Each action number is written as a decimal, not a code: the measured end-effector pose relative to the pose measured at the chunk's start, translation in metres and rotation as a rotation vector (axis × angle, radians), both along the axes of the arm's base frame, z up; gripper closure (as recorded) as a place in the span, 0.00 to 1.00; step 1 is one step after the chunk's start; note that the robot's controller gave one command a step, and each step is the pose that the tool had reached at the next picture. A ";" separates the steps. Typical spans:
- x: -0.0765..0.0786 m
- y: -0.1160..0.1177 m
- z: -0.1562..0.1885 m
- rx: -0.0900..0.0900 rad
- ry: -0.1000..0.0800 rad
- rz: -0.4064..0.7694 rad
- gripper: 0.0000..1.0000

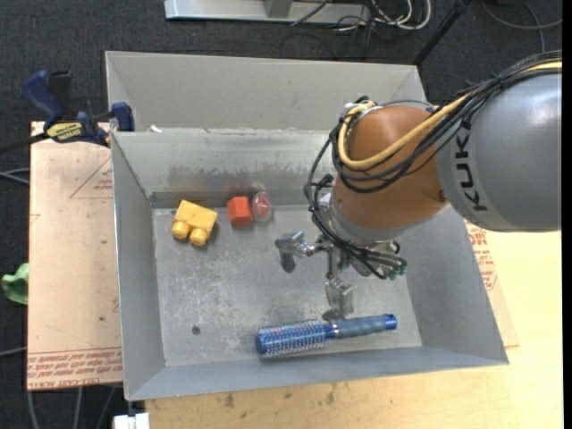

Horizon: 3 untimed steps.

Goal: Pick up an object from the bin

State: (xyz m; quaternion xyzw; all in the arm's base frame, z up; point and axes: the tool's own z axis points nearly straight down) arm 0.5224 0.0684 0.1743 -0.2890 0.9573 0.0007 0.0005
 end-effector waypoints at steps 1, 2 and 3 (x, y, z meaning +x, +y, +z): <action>-0.037 0.017 -0.098 0.003 -0.018 -0.027 0.00; -0.042 0.017 -0.098 0.000 0.000 -0.027 1.00; -0.030 0.019 0.062 0.001 -0.009 0.033 1.00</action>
Offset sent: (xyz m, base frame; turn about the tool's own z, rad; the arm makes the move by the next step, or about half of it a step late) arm -0.0422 0.0157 -0.0976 0.0287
